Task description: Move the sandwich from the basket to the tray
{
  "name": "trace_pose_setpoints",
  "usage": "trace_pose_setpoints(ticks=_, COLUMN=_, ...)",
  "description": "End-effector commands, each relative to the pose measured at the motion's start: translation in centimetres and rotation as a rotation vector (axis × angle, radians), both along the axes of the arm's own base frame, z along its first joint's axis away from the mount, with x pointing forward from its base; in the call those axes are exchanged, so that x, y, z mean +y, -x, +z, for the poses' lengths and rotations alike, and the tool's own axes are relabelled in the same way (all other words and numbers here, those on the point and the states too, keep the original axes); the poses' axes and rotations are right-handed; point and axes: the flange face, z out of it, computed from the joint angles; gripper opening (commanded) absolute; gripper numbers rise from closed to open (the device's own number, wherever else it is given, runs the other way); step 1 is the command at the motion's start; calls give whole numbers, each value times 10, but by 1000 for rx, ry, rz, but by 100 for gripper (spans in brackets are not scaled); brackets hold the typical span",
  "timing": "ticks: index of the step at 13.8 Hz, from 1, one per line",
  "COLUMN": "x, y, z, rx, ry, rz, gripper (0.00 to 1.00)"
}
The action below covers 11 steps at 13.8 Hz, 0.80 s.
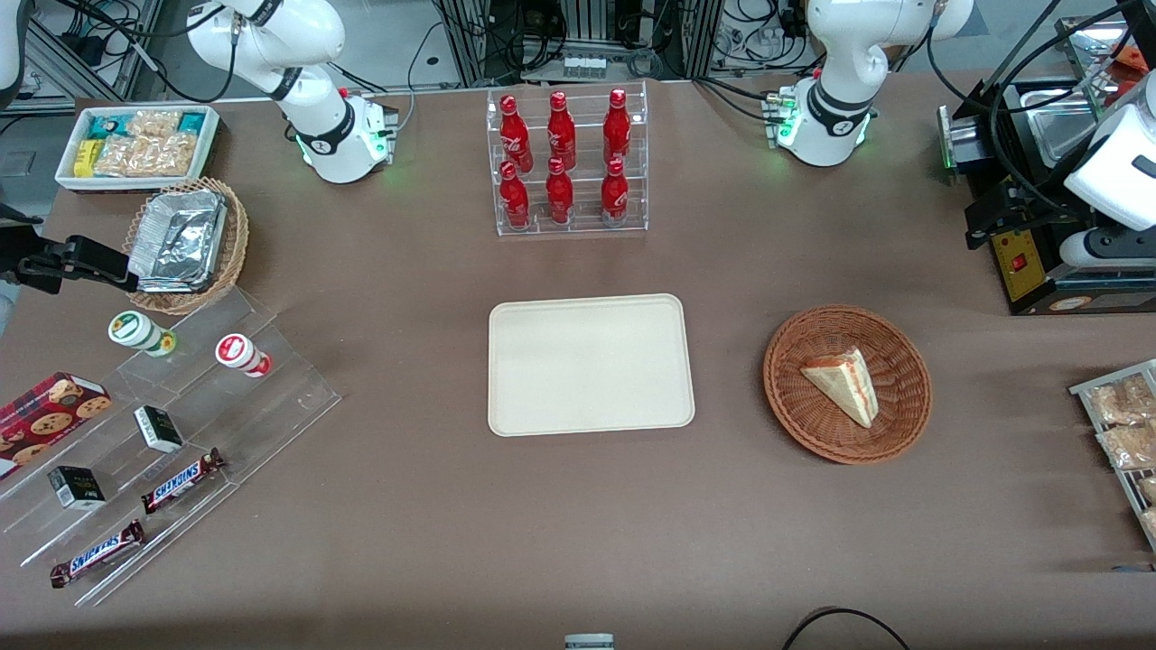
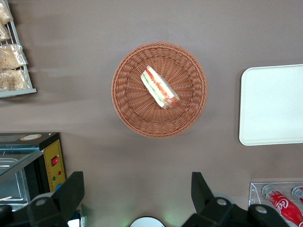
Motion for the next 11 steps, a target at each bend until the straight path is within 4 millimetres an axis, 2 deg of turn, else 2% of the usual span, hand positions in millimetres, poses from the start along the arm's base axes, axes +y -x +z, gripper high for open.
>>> trace_pose_setpoints(ticks=1, x=-3, y=-1, z=2, rx=7, ry=7, rz=23, gripper=100)
trace_pose_setpoints(ticks=4, x=-1, y=-3, z=-1, rx=12, ry=5, rz=43, gripper=100)
trace_pose_setpoints(ticks=6, x=-4, y=-8, z=-19, rx=32, ry=-1, rz=100, gripper=100)
trace_pose_setpoints(ticks=10, x=-4, y=-16, z=-94, rx=-16, ry=-2, rz=219, gripper=100)
trace_pose_setpoints(ticks=11, x=-3, y=-15, z=-120, rx=-33, ry=-1, rz=269, gripper=100)
